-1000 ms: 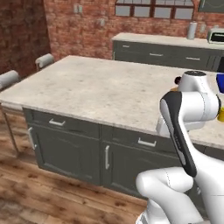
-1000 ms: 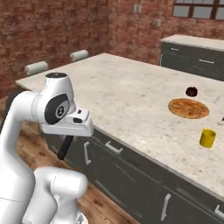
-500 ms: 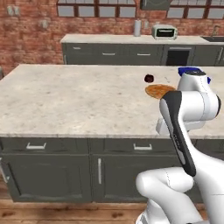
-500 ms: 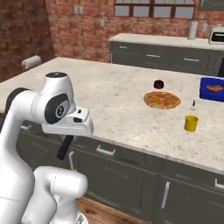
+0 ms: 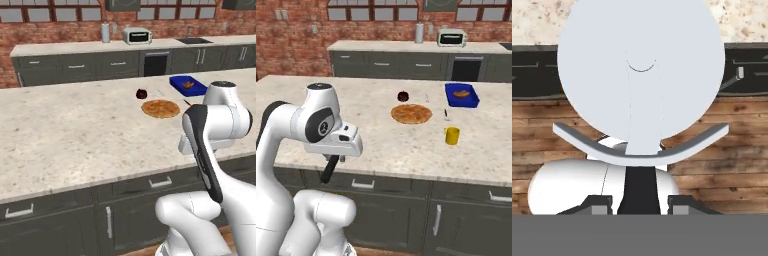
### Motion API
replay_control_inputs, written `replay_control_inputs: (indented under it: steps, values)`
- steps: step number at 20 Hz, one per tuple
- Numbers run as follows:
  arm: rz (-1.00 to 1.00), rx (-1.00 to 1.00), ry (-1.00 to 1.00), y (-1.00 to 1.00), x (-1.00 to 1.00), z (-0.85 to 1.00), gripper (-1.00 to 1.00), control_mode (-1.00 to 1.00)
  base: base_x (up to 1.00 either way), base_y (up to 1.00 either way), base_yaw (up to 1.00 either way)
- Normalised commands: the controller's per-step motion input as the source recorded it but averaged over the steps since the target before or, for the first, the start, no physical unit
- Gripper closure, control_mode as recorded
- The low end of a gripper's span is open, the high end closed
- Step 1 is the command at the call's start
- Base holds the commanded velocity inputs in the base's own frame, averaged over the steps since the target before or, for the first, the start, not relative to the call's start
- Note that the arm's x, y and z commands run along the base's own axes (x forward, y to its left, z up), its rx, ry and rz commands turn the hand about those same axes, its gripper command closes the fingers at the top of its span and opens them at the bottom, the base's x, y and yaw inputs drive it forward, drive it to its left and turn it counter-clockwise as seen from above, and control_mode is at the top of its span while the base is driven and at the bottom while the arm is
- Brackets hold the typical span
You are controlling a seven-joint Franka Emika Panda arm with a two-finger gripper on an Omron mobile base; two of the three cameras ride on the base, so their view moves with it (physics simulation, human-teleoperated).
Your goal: Take the pizza cutter from the drawer on the left and place it on the dining counter for cutting.
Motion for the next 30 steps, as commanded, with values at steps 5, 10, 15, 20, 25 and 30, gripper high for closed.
replay_control_inputs:
  steps: [5, 10, 15, 20, 25, 30]
  values:
    - [0.00, 0.00, 0.00, 0.00, 0.00, 0.00, 1.00, 1.00, 0.65, 0.00, -0.21]
    - [0.00, 0.00, 0.00, 0.00, 0.00, 0.00, 1.00, 1.00, 0.58, 0.00, 0.07]
    - [0.00, 0.00, 0.00, 0.00, 0.00, 0.00, 1.00, 1.00, 0.51, -0.07, 0.14]
    - [0.00, 0.00, 0.00, 0.00, 0.00, 0.00, 1.00, 1.00, 0.56, -0.10, 0.12]
    - [0.07, 0.03, -0.01, -0.02, 0.45, 0.00, 1.00, -1.00, 0.23, -0.02, 0.05]
    - [0.05, 0.03, 0.00, 0.00, 0.92, 0.00, 1.00, -1.00, 0.00, 0.00, 0.00]
